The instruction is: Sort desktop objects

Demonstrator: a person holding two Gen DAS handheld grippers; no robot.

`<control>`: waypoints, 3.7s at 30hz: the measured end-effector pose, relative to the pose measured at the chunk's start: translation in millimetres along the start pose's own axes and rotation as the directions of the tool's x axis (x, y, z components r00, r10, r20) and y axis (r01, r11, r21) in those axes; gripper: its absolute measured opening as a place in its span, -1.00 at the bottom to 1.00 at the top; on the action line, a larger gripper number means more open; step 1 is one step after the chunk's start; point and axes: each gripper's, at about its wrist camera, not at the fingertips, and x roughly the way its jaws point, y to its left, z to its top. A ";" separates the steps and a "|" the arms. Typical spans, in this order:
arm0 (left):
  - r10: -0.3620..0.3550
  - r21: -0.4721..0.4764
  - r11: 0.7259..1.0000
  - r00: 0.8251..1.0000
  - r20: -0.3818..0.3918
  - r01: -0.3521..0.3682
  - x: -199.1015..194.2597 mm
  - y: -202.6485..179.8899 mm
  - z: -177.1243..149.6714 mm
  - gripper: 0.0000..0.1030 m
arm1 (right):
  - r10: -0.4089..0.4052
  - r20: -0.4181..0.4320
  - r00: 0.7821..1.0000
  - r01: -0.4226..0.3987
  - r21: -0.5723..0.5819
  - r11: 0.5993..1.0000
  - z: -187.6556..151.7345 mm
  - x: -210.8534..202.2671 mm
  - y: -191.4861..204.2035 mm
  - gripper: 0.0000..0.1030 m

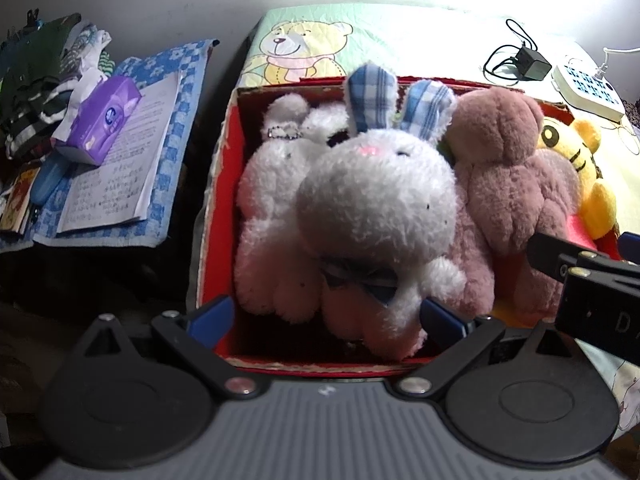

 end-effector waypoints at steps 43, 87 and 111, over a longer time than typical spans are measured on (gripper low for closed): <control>0.013 0.000 1.000 0.999 0.050 -0.013 0.2 1.4 -6.4 0.95 | -0.006 -0.004 1.000 0.005 -0.013 1.000 -5.2 2.1 1.7 0.73; 0.028 0.000 1.000 0.995 0.098 -0.028 -15.6 2.1 -25.9 0.94 | -0.022 0.044 0.999 0.022 0.015 1.000 -22.1 -15.0 -0.1 0.73; 0.025 0.011 1.000 0.995 0.097 -0.027 -13.8 -1.9 -21.7 0.91 | -0.019 0.044 0.999 0.018 0.019 1.000 -20.9 -12.0 -2.4 0.73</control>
